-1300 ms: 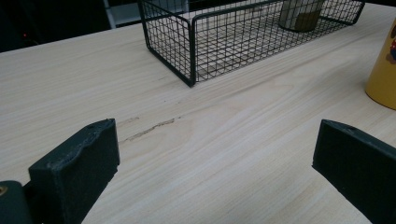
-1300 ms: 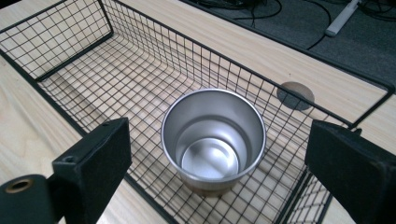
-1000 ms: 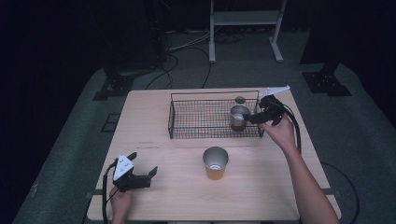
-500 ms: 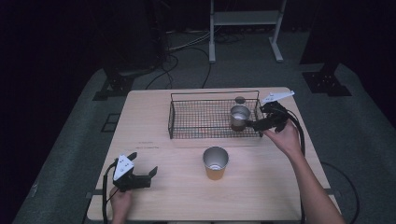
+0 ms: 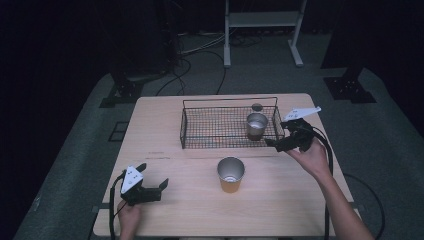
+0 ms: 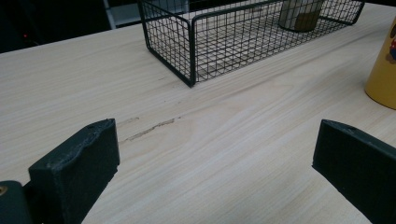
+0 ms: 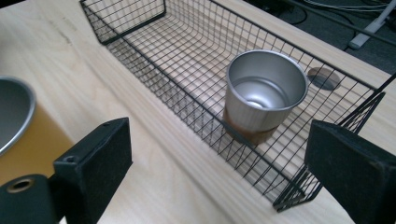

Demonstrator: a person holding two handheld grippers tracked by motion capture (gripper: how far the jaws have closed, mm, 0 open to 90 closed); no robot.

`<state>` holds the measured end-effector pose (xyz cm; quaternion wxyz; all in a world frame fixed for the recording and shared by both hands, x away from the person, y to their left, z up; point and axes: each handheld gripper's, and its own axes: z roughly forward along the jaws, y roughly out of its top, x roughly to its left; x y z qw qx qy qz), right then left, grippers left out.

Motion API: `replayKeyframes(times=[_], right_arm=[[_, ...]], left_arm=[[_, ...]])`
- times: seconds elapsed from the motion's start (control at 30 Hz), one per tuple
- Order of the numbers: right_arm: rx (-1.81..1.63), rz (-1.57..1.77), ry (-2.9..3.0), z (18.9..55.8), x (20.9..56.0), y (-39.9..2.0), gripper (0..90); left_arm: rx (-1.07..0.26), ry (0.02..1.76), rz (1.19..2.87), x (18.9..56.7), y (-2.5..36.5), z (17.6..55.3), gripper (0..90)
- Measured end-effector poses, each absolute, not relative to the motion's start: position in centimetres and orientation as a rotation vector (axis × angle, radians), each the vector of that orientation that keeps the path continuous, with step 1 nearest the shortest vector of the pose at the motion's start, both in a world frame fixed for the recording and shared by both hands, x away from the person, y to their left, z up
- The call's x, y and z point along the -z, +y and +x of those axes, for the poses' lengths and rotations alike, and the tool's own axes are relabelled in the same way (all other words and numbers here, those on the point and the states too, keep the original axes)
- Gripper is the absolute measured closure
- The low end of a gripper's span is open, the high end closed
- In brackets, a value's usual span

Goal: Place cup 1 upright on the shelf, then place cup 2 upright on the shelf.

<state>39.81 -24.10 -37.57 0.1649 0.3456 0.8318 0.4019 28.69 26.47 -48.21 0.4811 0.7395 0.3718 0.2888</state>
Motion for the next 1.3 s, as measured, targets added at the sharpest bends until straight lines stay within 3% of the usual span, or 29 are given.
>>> replayKeyframes(times=[1.3], right_arm=[[-1.257,0.8,2.448,31.5,40.1,-22.6,6.7]], left_arm=[[-0.713,0.91,1.818,48.2,26.3,28.7,0.0]])
